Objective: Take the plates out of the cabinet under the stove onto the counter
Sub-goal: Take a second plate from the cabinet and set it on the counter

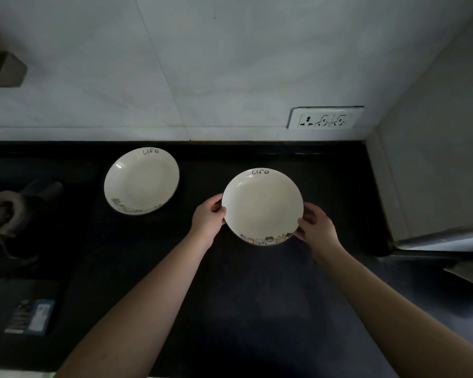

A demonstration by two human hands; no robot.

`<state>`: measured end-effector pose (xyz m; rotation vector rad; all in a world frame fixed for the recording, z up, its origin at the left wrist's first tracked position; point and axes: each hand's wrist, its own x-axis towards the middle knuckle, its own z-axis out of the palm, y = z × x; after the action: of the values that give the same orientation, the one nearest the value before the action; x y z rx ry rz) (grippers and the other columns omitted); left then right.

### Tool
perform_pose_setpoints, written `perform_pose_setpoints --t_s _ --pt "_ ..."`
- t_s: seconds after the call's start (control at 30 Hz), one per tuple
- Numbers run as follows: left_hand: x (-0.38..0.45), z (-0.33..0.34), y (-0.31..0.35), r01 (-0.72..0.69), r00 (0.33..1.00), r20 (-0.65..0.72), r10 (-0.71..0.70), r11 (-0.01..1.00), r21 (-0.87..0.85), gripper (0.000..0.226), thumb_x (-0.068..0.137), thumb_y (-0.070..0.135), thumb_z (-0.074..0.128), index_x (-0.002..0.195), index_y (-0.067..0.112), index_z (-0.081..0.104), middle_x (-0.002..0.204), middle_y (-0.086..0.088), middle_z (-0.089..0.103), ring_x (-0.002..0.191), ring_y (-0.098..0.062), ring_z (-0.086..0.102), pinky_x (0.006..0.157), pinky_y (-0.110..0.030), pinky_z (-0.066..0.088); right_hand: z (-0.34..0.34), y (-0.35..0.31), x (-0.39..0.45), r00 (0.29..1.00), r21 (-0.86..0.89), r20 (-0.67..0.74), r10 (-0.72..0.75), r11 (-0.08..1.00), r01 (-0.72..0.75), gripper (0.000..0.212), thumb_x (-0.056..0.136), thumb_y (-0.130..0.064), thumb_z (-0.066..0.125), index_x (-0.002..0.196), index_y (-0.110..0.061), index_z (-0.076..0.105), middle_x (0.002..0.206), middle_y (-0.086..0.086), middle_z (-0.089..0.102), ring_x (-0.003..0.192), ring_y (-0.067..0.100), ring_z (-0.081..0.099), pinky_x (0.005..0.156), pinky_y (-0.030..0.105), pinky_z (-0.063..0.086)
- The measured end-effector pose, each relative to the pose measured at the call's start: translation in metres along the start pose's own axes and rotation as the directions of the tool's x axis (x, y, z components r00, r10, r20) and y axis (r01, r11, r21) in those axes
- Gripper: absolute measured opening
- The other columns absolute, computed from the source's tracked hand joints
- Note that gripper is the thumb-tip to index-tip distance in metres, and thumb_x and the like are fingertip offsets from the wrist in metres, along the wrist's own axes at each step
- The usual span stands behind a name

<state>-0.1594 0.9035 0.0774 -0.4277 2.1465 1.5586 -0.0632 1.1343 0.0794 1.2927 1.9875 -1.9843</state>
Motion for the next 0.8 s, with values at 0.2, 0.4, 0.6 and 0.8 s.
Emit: perform_pose_setpoints --t_s 0.2,0.4,0.6,0.8 --pt "0.025 0.015 0.023 -0.023 1.000 0.009 0.022 0.999 0.038 0.047 0.096 0.007 0.058 0.139 0.025 0.052 0.134 -0.008 0.056 0.095 -0.010 0.059 0.081 -0.030 0.055 0.000 -0.019 0.023 0.999 0.014 -0.035 -0.002 1.000 0.003 0.044 0.093 -0.002 0.058 0.132 -0.024 0.053 0.114 0.000 0.062 0.101 0.019 0.063 0.066 0.029 0.060" --pt "0.043 0.025 0.033 -0.032 0.999 0.009 0.032 0.999 0.044 0.047 0.095 0.009 0.059 0.138 0.027 0.053 0.134 -0.007 0.058 0.083 -0.004 0.057 0.067 -0.020 0.051 0.000 -0.034 0.036 0.999 0.021 -0.043 -0.009 1.000 0.010 0.046 0.093 -0.003 0.060 0.134 -0.023 0.052 0.119 0.003 0.060 0.106 0.023 0.062 0.082 0.040 0.060" --pt "0.055 0.030 0.030 -0.024 1.000 -0.002 0.024 1.000 0.006 0.046 0.094 0.013 0.061 0.135 0.032 0.054 0.134 -0.001 0.056 0.078 0.001 0.054 0.059 -0.014 0.050 0.002 -0.040 0.048 0.998 0.005 -0.055 0.016 1.000 -0.016 0.048 0.093 -0.005 0.060 0.136 -0.025 0.050 0.120 0.001 0.054 0.108 0.025 0.059 0.082 0.042 0.060" --pt "0.057 0.031 0.033 -0.033 0.999 -0.003 0.033 0.999 0.015 0.046 0.094 0.011 0.061 0.136 0.030 0.054 0.135 -0.004 0.056 0.083 -0.003 0.054 0.064 -0.016 0.050 0.003 -0.043 0.048 0.999 -0.014 -0.049 0.003 1.000 -0.004 0.047 0.093 -0.005 0.060 0.135 -0.024 0.051 0.128 0.008 0.054 0.110 0.027 0.059 0.084 0.045 0.059"
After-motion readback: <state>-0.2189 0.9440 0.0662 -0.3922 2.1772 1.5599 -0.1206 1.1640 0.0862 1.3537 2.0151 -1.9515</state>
